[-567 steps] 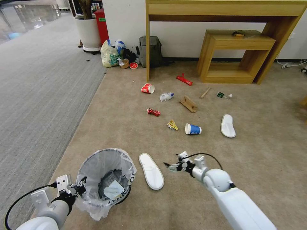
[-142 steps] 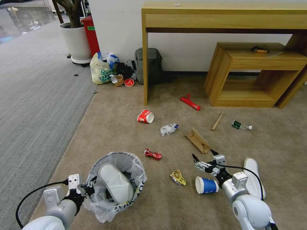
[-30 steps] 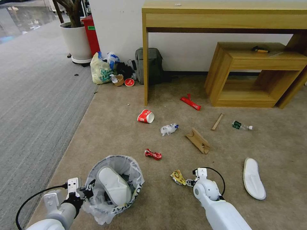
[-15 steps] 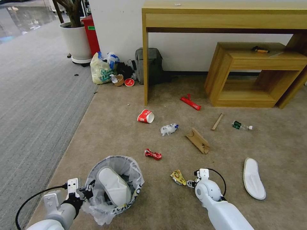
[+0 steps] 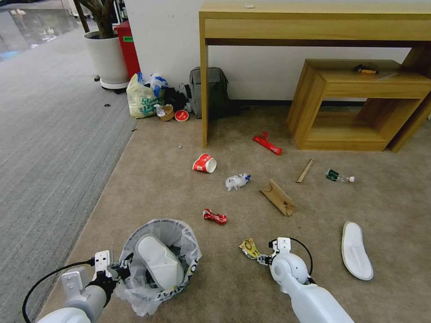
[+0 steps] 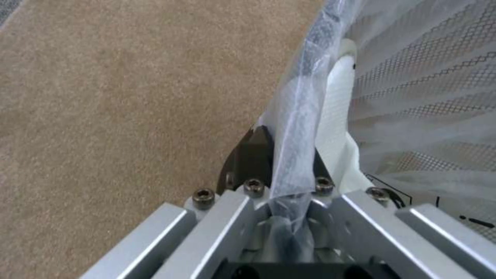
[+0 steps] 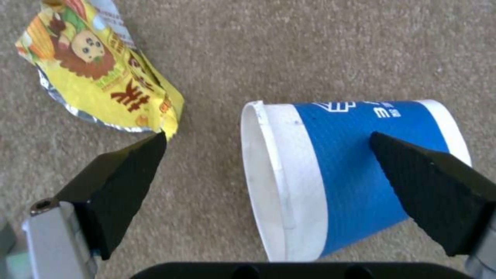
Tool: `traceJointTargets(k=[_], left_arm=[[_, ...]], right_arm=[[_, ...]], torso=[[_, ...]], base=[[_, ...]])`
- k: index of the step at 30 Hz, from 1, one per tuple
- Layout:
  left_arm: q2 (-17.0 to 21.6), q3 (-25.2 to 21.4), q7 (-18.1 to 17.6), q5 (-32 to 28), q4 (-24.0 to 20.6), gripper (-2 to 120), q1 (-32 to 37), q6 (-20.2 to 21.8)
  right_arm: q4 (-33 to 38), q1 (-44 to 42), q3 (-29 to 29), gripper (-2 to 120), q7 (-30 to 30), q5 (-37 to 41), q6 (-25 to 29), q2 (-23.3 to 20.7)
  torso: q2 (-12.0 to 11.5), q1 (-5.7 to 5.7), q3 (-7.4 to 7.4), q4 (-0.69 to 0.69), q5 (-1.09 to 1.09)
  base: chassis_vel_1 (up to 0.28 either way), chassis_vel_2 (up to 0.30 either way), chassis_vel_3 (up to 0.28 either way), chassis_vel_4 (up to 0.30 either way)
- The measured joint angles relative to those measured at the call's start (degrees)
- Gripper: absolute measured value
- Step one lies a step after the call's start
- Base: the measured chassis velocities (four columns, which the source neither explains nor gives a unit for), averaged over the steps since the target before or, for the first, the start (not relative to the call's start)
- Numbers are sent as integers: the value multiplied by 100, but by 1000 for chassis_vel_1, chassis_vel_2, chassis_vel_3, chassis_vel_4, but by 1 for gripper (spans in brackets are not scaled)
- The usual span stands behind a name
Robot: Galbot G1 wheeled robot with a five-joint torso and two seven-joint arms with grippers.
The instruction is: Pick up the trash bin and place the garbage on the floor into it.
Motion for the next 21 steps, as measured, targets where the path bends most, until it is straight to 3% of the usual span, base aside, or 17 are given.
traceJointTargets(k=[13, 21], left_arm=[[-11, -8, 26, 29, 65, 0, 13, -84], [-7, -9, 28, 30, 84, 0, 3, -115]], right_arm=[[-262, -78, 161, 99, -279, -136, 3, -9], [-354, -108, 232, 75, -424, -314, 5, 15]], torso=[[0, 0, 0, 1, -1], [1, 0, -1, -1, -3]], base=[[0, 0, 0, 0], [0, 0, 0, 0]])
